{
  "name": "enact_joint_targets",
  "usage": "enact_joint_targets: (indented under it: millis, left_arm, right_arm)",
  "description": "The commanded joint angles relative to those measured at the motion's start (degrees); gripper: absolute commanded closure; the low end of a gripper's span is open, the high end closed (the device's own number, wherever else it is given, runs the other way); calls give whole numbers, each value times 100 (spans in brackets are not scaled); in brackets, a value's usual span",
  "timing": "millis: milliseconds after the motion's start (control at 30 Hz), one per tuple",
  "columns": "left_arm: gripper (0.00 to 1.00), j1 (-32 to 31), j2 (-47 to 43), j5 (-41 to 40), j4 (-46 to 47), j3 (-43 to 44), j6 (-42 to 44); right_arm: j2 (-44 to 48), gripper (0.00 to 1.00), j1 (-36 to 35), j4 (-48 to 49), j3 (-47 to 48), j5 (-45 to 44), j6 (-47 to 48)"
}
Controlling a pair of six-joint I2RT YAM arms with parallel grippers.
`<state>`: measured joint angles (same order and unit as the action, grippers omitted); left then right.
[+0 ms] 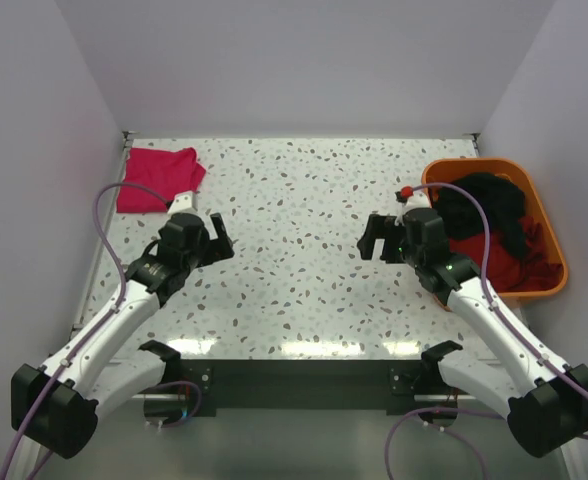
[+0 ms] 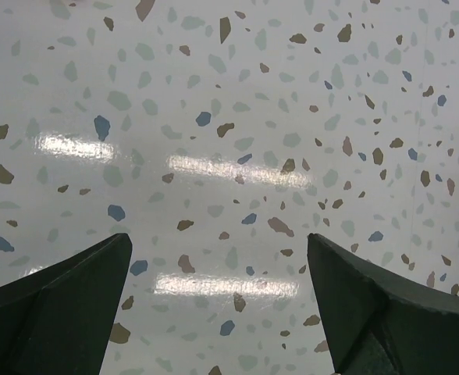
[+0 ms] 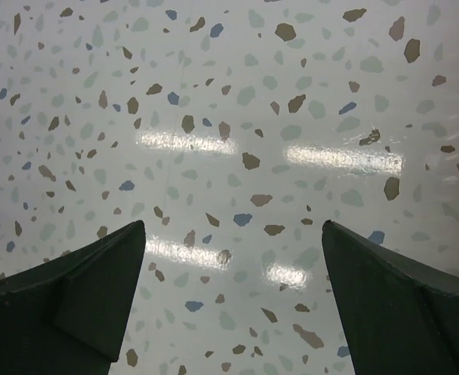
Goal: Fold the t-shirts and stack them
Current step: Grab the tshirt from the pile
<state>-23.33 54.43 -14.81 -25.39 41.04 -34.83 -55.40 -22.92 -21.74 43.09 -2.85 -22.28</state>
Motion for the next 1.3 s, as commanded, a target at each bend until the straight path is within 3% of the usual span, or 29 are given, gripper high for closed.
enact_joint_targets:
  millis: [0, 133, 267, 367, 600, 800, 967, 1067, 1133, 1233, 1267]
  left_arm:
    - [0, -13, 6, 4, 315, 212, 90]
    - [0, -13, -56, -48, 324, 203, 117]
    - [0, -13, -117, -206, 280, 186, 108]
    - [0, -13, -109, -189, 280, 194, 108]
    - [0, -13, -82, 13, 289, 203, 169]
    - [0, -13, -21, 48, 332, 212, 213]
    - [0, -13, 50, -57, 236, 273, 205]
    - [0, -13, 32, -84, 218, 282, 196]
    - [0, -13, 41, -75, 236, 300, 205]
    - [0, -13, 50, -101, 192, 335, 213]
    - [0, -22, 41, -101, 157, 352, 205]
  right_arm:
    - [82, 1, -11, 284, 322, 4, -13]
    - [-164, 1, -20, 153, 796, -450, -39]
    - [-1066, 1, 120, -1065, 2172, -2355, -259]
    - [-1648, 1, 567, -1936, 2939, -2649, -425]
    - [-2940, 1, 3017, -2203, 4302, -2141, -566]
    - [-4204, 1, 3653, -1703, 5005, -2193, -268]
    - [-5191, 1, 3847, -2237, 5824, -2729, -320]
    - [-5464, 5, 3962, -1985, 5851, -2554, -207]
    - [-5543, 18, 3988, -1887, 5772, -2457, -119]
    - [-5465, 60, 3979, -1764, 5728, -2343, 22]
    - [-5395, 82, 3979, -1729, 5728, -2351, 14]
